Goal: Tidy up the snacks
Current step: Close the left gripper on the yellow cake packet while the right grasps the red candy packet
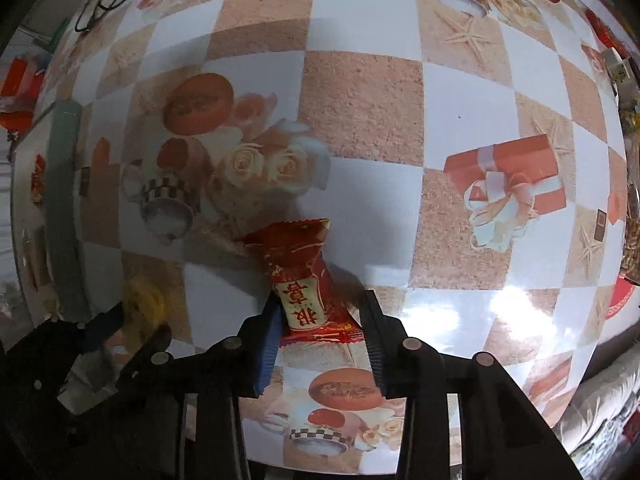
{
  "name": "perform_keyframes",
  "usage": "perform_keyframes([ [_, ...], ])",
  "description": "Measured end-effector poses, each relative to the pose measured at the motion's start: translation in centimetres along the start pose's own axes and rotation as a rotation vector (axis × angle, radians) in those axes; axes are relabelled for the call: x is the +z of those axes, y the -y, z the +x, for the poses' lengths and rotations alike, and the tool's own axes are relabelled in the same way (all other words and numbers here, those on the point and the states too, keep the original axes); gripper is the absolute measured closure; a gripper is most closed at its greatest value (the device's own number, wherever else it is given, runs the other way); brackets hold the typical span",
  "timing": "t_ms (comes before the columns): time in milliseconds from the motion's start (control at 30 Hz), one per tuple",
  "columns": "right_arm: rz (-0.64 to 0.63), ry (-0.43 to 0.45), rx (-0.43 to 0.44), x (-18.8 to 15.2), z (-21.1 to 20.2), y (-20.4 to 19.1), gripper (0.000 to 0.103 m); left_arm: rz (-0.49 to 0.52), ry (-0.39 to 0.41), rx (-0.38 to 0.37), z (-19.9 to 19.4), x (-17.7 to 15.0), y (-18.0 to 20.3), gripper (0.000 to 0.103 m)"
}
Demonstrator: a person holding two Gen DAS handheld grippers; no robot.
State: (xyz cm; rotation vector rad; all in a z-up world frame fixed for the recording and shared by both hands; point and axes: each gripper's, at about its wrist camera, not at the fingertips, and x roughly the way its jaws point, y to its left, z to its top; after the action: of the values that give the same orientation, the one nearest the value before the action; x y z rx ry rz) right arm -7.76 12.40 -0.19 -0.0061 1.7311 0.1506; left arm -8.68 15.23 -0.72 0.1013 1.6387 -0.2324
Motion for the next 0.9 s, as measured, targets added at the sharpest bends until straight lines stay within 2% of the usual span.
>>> perform_keyframes([
  [200,-0.019,0.028,0.042,-1.4,-1.8,-1.1,0.065,-0.044,0.046,-0.036,-2.4,1.1,-1.8,0.064],
  [233,-0.018,0.029,0.049,-1.7,-2.0,0.0,0.065,-0.048,0.052,-0.038,-2.8,1.3,-2.1,0.064],
  [333,-0.011,0.035,0.066,-2.0,-3.0,-0.1,0.066,-0.061,0.067,-0.043,-3.8,1.9,-2.5,0.064],
  [367,-0.012,0.036,0.069,-2.1,-3.2,-0.3,0.073,-0.066,0.074,-0.045,-4.1,2.0,-3.0,0.064],
  [533,-0.051,0.011,0.066,-2.1,-3.1,-1.1,0.074,-0.072,0.084,-0.061,-5.0,2.0,-3.2,0.064],
  [567,-0.059,0.002,0.067,-2.3,-2.9,-1.3,0.07,-0.07,0.087,-0.063,-5.4,2.0,-3.6,0.064],
  [600,-0.065,-0.006,0.056,-2.3,-2.7,-1.4,0.052,-0.07,0.09,-0.064,-5.6,2.1,-3.7,0.064],
  [667,-0.059,0.006,0.036,-2.4,-2.6,-1.4,0.027,-0.074,0.094,-0.068,-5.9,1.4,-3.7,0.064],
  [767,-0.055,0.017,0.036,-2.5,-2.5,-1.8,0.027,-0.081,0.094,-0.075,-6.0,0.3,-4.0,0.064],
  [867,-0.073,0.005,0.008,-2.2,-2.1,-1.9,0.028,-0.083,0.097,-0.072,-5.2,-2.8,-3.3,0.064],
  [900,-0.076,-0.002,0.002,-2.2,-1.8,-2.2,0.034,-0.085,0.099,-0.074,-5.2,-3.1,-3.5,0.064],
])
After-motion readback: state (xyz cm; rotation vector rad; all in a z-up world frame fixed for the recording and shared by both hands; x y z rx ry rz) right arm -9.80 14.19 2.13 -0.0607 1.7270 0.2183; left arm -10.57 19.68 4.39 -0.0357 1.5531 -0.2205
